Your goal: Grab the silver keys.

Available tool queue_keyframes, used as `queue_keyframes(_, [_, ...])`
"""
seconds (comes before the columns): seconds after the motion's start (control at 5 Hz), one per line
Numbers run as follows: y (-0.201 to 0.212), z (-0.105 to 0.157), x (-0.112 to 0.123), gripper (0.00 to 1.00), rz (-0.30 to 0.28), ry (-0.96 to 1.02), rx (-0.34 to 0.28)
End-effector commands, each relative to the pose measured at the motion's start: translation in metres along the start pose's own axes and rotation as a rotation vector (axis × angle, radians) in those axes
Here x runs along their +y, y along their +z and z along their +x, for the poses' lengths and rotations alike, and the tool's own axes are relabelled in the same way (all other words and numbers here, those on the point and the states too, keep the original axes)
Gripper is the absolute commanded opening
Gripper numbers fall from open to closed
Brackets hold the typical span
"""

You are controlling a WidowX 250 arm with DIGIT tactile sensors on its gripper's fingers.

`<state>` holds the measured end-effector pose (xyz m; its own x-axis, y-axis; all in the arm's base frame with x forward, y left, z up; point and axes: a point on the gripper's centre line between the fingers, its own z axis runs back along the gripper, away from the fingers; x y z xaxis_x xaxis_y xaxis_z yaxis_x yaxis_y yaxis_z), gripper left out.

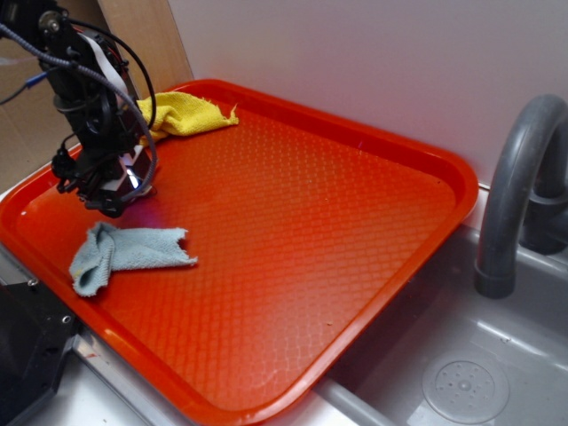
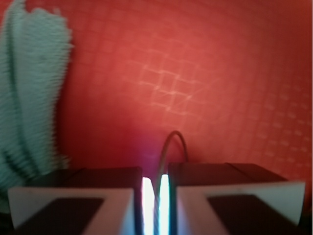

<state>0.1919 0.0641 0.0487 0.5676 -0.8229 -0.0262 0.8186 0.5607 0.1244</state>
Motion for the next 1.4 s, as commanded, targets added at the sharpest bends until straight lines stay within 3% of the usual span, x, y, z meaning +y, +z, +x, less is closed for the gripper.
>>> queue_keyframes(0.0, [0.019, 0.002, 0.013, 0.00, 0.034, 0.081, 0.034])
queue_keyframes(0.2, [0.070, -0.006, 0.019, 0.00, 0.097, 0.336, 0.033])
queue_keyframes(0.4, [0.119, -0.002, 0.016, 0.00, 0.063, 0.611, -0.219])
queue_keyframes(0.6, [0.171, 0.023, 0.010, 0.00, -0.004, 0.867, -0.154])
queue_keyframes(0.8, [0.220, 0.022, 0.016, 0.00, -0.017, 1.117, -0.110])
queue_keyframes(1.0, [0.235, 0.024, 0.029, 0.00, 0.063, 1.358, -0.060])
queue_keyframes(1.2, [0.235, 0.021, 0.032, 0.00, 0.050, 1.402, -0.044])
